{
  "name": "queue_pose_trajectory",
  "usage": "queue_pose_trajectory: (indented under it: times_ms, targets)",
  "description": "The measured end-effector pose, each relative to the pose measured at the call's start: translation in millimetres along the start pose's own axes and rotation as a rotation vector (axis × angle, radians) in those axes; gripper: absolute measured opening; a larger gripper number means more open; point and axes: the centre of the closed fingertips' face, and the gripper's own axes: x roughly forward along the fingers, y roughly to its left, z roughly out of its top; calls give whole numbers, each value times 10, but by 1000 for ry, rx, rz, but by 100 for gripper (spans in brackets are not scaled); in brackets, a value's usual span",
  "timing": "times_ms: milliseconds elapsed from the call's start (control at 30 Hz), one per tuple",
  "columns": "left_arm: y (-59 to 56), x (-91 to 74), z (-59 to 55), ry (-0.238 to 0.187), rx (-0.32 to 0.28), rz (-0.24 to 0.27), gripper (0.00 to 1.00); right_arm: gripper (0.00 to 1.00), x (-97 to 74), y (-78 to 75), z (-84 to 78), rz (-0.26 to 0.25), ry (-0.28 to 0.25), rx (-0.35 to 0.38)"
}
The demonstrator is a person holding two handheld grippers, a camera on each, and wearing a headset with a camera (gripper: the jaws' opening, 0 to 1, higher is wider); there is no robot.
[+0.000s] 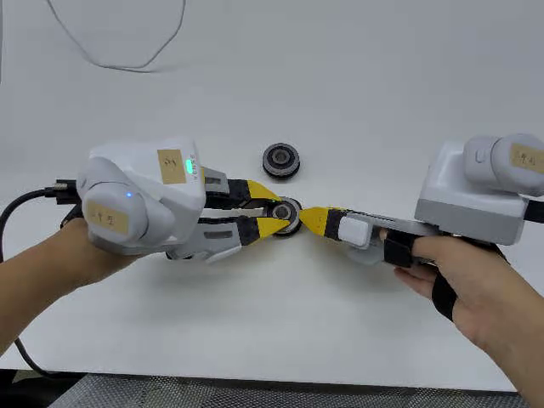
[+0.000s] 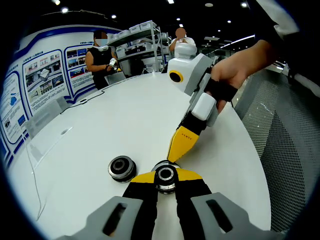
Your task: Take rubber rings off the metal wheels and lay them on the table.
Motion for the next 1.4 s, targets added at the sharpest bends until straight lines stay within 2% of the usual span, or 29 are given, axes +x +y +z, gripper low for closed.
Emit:
queue_pose_trajectory:
  times_ms: [167,367,1400]
  targets:
    - [11,1,-13,4,1,5,12,1,-1,-5,-6,-22,12,18]
    - [16,1,-21,6,0,10,12,0,-10,22,-7,-40,15,-42]
    - [1,-7,-18,-2,-10,23,12,0,-25,147,-19,-18,34,-167]
